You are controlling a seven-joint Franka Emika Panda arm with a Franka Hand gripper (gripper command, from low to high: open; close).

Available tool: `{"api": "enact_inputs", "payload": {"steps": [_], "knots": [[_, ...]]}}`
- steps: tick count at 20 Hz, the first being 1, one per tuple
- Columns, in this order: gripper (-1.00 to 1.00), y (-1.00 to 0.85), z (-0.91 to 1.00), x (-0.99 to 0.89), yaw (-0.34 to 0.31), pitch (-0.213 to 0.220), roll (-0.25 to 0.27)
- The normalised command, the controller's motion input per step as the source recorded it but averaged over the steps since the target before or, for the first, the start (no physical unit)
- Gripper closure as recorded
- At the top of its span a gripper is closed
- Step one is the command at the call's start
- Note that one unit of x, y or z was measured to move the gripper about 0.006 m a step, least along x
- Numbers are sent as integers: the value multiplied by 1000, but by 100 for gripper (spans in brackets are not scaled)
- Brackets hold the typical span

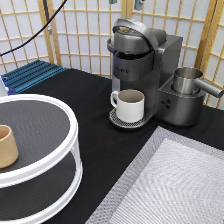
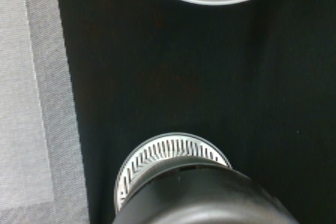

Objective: Make coffee

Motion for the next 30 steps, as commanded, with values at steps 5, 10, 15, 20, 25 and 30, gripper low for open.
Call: {"api": "enact_inputs", "payload": {"steps": [5, 10, 15, 20, 25, 30], "knots": [[-100, 40, -229, 302, -50, 35, -145], [-100, 63, -413, 295, -18, 5, -148], [-100, -311, -867, 198, 0, 0, -63], [-100, -698, -981, 103, 0, 5, 1], [-100, -130, -574, 7, -48, 14, -3], [-100, 575, 473, 0, -60, 0, -68]]}}
